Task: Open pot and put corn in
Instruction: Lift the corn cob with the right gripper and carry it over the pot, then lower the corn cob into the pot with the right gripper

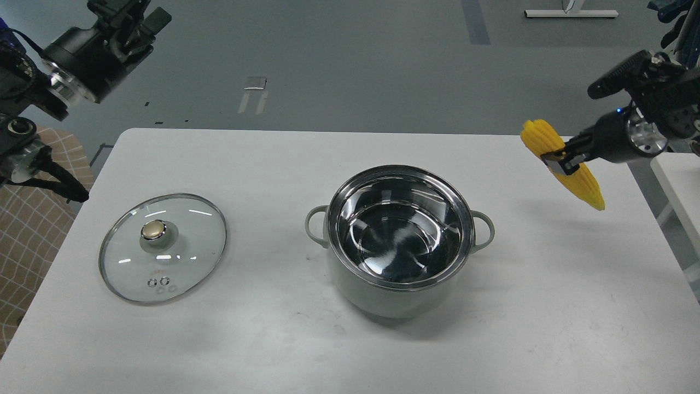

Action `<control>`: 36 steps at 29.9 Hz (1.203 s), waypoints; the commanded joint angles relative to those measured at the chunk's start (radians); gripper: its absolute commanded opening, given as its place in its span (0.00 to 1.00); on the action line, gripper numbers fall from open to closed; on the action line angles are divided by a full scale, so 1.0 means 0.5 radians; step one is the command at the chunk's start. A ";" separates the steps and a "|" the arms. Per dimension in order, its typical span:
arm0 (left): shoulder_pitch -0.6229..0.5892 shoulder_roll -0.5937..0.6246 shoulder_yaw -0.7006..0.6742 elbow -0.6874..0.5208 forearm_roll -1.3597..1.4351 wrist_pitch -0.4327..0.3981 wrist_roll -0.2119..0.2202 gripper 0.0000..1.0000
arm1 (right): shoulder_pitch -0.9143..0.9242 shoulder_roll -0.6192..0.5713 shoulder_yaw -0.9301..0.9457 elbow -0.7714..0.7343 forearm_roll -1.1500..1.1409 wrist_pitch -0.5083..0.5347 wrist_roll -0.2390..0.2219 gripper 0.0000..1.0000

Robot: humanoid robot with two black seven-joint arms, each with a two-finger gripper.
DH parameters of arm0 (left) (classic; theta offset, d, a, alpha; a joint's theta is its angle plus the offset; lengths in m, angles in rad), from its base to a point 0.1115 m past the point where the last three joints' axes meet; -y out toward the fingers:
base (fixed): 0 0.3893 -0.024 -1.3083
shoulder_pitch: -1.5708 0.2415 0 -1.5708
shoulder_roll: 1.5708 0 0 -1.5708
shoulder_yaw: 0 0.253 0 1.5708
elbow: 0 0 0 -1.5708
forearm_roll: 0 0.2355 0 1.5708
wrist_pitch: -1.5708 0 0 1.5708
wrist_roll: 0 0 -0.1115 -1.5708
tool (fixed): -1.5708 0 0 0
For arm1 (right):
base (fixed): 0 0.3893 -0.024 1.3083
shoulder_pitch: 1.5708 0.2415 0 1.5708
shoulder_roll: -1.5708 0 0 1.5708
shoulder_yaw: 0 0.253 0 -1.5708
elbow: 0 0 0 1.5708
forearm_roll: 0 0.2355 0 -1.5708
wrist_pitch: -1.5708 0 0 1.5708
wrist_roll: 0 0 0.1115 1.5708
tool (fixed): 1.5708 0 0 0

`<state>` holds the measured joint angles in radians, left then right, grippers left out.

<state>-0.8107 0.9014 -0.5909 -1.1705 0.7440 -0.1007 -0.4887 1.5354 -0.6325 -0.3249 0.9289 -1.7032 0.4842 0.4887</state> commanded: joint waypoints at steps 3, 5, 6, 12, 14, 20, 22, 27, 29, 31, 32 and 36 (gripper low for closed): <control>-0.002 0.001 -0.002 -0.009 0.000 0.002 0.000 0.90 | 0.245 0.230 -0.004 0.102 0.218 0.009 0.000 0.00; -0.002 0.001 -0.002 -0.009 0.000 0.002 0.000 0.90 | 0.261 0.323 -0.016 0.133 0.313 0.009 0.000 0.00; 0.001 0.001 -0.002 -0.012 0.000 0.002 0.000 0.90 | 0.261 0.347 -0.016 0.145 0.332 0.009 0.000 0.00; 0.001 0.001 -0.002 -0.021 0.000 0.002 0.000 0.90 | 0.261 0.581 -0.059 0.170 0.363 0.009 0.000 0.00; 0.001 -0.002 -0.002 -0.024 0.000 0.002 0.000 0.90 | 0.261 0.660 -0.096 0.179 0.394 0.009 0.000 0.00; 0.005 -0.008 -0.002 -0.024 0.000 0.002 0.000 0.90 | 0.224 0.814 -0.175 0.152 0.479 0.009 0.000 0.02; 0.005 -0.005 -0.002 -0.024 0.000 0.002 0.000 0.90 | 0.206 0.854 -0.185 0.136 0.516 0.009 0.000 0.03; 0.005 -0.002 -0.002 -0.024 0.000 0.002 0.000 0.90 | 0.154 0.909 -0.221 0.124 0.529 0.009 0.000 0.14; 0.008 -0.002 -0.002 -0.024 0.000 0.002 0.000 0.90 | 0.138 0.924 -0.222 0.124 0.529 0.009 0.000 0.18; 0.008 -0.002 -0.002 -0.024 0.000 0.002 0.000 0.90 | 0.123 0.943 -0.225 0.103 0.529 0.009 0.000 0.25; 0.008 -0.002 -0.002 -0.024 0.000 0.002 0.000 0.90 | 0.120 0.949 -0.228 0.099 0.529 0.009 0.000 0.28; 0.008 0.001 -0.002 -0.024 0.000 0.002 0.000 0.90 | 0.114 0.958 -0.231 0.096 0.529 0.009 0.000 0.37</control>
<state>-0.8069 0.9008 -0.5921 -1.1828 0.7440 -0.0996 -0.4888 1.5940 -0.1574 -0.4387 0.9782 -1.4389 0.4885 0.4886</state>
